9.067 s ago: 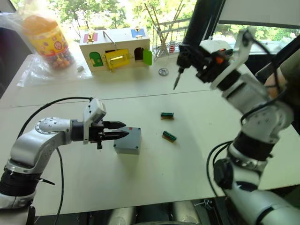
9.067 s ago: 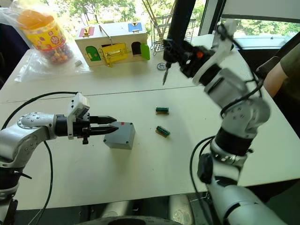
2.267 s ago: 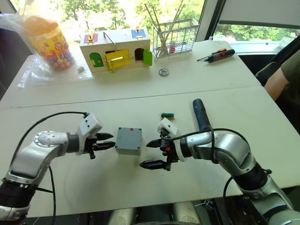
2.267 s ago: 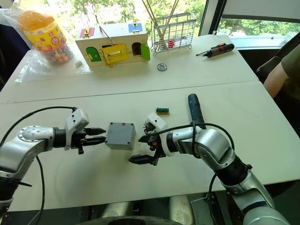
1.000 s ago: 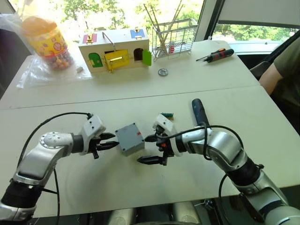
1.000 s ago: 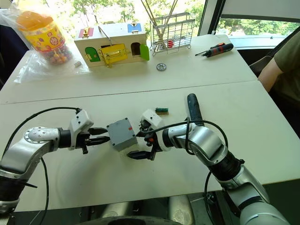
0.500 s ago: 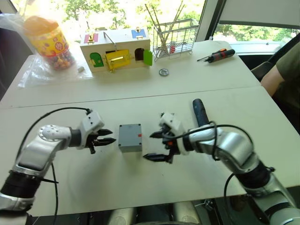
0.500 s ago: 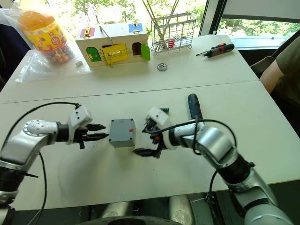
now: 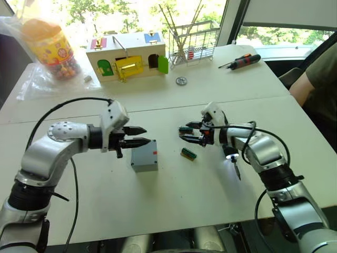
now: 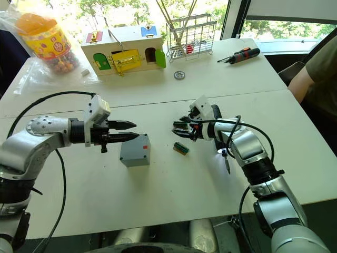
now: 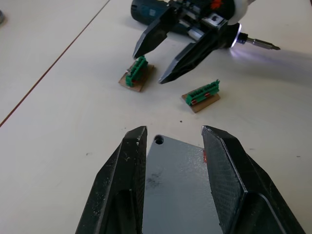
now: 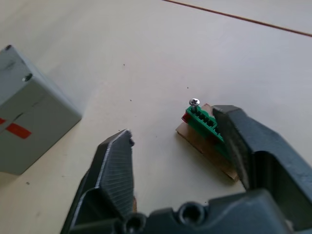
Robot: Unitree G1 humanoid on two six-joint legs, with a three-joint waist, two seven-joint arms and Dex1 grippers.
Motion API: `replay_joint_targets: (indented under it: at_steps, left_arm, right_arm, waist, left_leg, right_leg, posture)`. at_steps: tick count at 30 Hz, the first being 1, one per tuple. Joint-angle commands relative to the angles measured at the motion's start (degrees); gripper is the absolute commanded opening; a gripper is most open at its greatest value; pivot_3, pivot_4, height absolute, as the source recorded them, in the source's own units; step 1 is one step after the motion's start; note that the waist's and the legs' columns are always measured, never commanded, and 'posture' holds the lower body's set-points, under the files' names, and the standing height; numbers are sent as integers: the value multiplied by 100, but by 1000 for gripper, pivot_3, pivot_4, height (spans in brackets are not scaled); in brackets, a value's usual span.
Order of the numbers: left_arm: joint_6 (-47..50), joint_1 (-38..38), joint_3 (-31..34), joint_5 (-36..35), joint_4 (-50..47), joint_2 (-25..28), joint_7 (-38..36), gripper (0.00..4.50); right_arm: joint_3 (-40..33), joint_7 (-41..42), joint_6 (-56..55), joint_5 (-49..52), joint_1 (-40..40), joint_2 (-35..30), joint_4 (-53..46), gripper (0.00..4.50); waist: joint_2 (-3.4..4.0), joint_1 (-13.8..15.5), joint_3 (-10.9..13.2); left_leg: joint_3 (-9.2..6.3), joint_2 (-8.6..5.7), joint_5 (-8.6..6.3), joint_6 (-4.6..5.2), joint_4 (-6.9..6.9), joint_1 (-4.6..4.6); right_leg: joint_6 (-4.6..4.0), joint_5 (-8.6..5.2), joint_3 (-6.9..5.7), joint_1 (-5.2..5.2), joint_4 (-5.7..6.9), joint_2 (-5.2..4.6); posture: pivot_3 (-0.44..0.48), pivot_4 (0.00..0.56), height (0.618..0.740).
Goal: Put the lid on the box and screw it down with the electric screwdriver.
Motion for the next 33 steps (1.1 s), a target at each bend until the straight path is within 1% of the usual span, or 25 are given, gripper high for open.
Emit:
replay_joint_targets:
  at_steps: [1,7,12,13,14,15,16,17,18,19,20,33]
  left_arm:
    - [-43,69,-4,64,-225,164,61,1802]
    - [-141,162,-29,126,-196,212,106,1802]
    - [-254,200,-49,197,-83,223,92,1802]
    - [-275,207,-53,205,-67,225,89,1802]
    - [-290,211,-56,211,-56,227,85,1802]
    - [-315,222,-63,226,-40,227,80,1802]
    - [-335,235,-74,247,-22,220,84,1802]
    - [-361,248,-81,272,3,212,84,1802]
    - [-382,258,-73,294,41,205,84,1802]
    - [-407,260,-66,315,75,206,84,1802]
    - [-431,258,-55,330,109,211,82,1802]
    - [-629,240,-79,449,355,176,79,1802]
  right_arm:
    - [-194,-15,-301,-111,-273,188,259,2809]
    - [-304,19,-344,-216,-336,334,484,2809]
    - [-384,19,-264,-220,-325,410,534,2809]
    - [-390,25,-271,-240,-322,413,544,2275]
    - [-394,35,-281,-264,-320,415,551,2055]
    - [-404,32,-283,-279,-317,423,558,1233]
    - [-421,26,-266,-279,-312,435,558,1233]
    - [-418,19,-252,-291,-309,441,563,990]
    - [-415,19,-241,-298,-303,449,568,606]
    - [-411,25,-237,-309,-295,450,566,105]
    - [-409,34,-235,-321,-287,451,561,37]
    - [-426,12,-208,-381,-234,493,546,37]
  waist:
    - [0,9,0]
    - [0,65,0]
    - [0,40,0]
    - [0,35,0]
    - [0,30,0]
    - [0,29,0]
    - [0,29,0]
    - [0,31,0]
    - [0,31,0]
    - [0,31,0]
    - [0,31,0]
    - [0,32,0]
  left_leg:
    - [0,0,0,0,0,0]
    - [-3,-4,0,-1,5,0]
    - [-3,-5,0,-1,6,0]
    - [-3,-3,0,-1,4,0]
    - [-3,-3,0,-1,4,0]
    - [-3,-3,0,-1,3,0]
    - [-3,-3,1,-1,3,0]
    - [-3,-3,1,-1,4,0]
    - [-3,-3,1,-1,4,0]
    - [-3,-3,1,-1,4,0]
    - [-3,-3,1,-1,4,0]
    - [-3,-3,1,-1,4,0]
  right_leg:
    - [0,0,0,1,0,1]
    - [0,0,-1,5,-1,0]
    - [0,0,-1,5,-1,-1]
    - [0,0,-1,4,-1,0]
    - [0,0,0,3,0,0]
    - [0,0,-1,3,0,0]
    - [0,0,-1,3,0,0]
    - [0,0,-1,3,0,0]
    - [0,0,-1,3,0,0]
    - [0,0,-1,3,0,0]
    - [0,0,-1,3,0,0]
    - [0,0,-1,3,0,0]
  posture:
    - [0,150,740]
    - [0,150,740]
    - [0,150,740]
    - [0,150,740]
    - [0,150,740]
    - [0,150,740]
    - [0,150,740]
    - [0,150,740]
    - [0,150,740]
    - [0,150,740]
    - [0,150,740]
    - [0,150,740]
